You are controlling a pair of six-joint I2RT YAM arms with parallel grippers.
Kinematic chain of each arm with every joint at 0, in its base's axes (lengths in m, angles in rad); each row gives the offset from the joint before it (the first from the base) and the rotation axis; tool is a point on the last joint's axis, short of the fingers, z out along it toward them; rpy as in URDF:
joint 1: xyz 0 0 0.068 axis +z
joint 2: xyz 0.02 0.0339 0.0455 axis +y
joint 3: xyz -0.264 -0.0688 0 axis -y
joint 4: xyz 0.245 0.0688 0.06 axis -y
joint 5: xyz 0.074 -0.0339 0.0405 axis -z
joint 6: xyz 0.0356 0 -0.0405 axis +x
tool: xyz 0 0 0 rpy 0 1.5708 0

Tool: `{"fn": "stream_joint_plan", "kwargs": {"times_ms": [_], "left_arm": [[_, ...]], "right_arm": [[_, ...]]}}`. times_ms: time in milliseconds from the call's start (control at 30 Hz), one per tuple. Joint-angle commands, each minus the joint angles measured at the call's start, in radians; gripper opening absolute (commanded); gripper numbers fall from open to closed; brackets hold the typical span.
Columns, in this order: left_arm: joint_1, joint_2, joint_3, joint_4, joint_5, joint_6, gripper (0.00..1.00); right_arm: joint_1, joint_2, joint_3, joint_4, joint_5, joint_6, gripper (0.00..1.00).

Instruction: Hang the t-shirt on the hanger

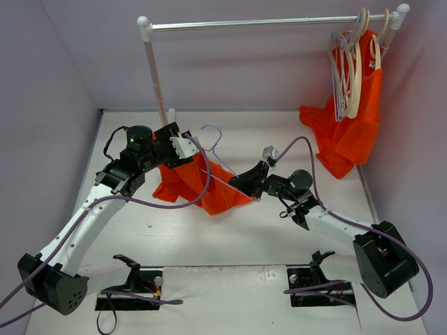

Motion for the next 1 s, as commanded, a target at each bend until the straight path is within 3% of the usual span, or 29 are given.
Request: {"fn": "stream_joint_plan", "kwargs": {"times_ms": [0, 67, 567, 700, 733, 800, 967], "left_arm": [[-0.012, 0.0, 0.025, 0.088, 0.009, 0.048, 0.58], [-0.015, 0.003, 0.025, 0.072, 0.022, 0.054, 0.58], [-0.035, -0.035, -0.018, 0.009, 0.117, 0.053, 0.0], [-0.035, -0.06, -0.045, 0.022, 0.101, 0.054, 0.0], [-0.035, -0.064, -0.05, 0.026, 0.1, 0.056, 0.0], [-0.035, -0.081, -0.07, 0.042, 0.097, 0.062, 0.0], [-0.035, -0.109, -0.098, 0.06, 0.066, 0.07, 0.0]], "right_arm": [[0.004, -0.029, 0.067, 0.31, -0.025, -0.013, 0.0], [0.004, -0.028, 0.069, 0.307, -0.024, -0.015, 0.0], [0.004, -0.025, 0.119, 0.182, -0.01, -0.068, 0.0], [0.004, -0.038, 0.141, 0.094, 0.011, -0.105, 0.04], [0.004, -0.04, 0.144, 0.077, 0.025, -0.114, 0.06], [0.004, -0.049, 0.153, 0.027, 0.044, -0.131, 0.26], [0.004, -0.088, 0.193, -0.189, 0.169, -0.251, 0.6]]}}
